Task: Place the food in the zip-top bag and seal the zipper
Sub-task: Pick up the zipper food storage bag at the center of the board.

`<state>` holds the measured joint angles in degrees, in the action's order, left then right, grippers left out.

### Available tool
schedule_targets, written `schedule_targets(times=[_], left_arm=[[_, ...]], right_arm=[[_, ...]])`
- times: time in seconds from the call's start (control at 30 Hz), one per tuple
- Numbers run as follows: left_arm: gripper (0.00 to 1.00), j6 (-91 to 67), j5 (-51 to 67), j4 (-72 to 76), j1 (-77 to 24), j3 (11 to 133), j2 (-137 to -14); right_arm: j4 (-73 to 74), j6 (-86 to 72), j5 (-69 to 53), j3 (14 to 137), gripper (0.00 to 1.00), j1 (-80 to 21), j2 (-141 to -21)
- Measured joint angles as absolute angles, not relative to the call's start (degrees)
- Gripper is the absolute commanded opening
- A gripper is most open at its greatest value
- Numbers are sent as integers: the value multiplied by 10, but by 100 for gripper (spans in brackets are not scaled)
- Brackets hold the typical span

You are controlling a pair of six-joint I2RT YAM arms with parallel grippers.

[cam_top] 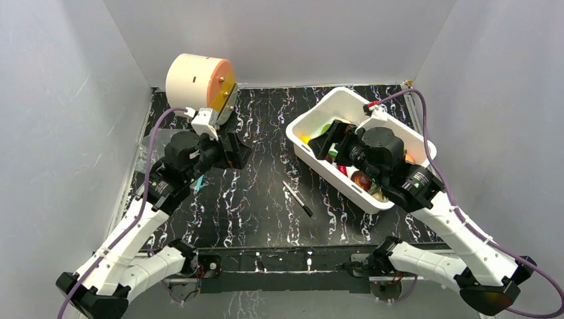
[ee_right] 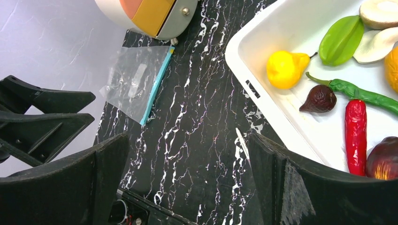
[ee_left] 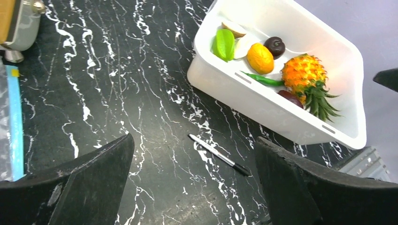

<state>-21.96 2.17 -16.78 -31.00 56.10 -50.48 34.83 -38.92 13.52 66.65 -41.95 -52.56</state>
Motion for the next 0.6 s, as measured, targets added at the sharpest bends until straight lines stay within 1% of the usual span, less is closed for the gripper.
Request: schedule_targets(times=[0.2,0.43,0.53,0.6], left_arm=[[98,-210,-30,-177,-310,561,-515],[98,-206,-73,-202,-311,571,-586],[94,-195,-88,-218,-311,585,-622],[87,-175,-93,-225,-311,589,-633]], right_arm=[[348,-389,127,665,98,-420,-526],[346,-376,120,665,98,-420,-523],[344,-375,118,665,98,-420,-514],[344,-374,116,664,98,-420,-503]])
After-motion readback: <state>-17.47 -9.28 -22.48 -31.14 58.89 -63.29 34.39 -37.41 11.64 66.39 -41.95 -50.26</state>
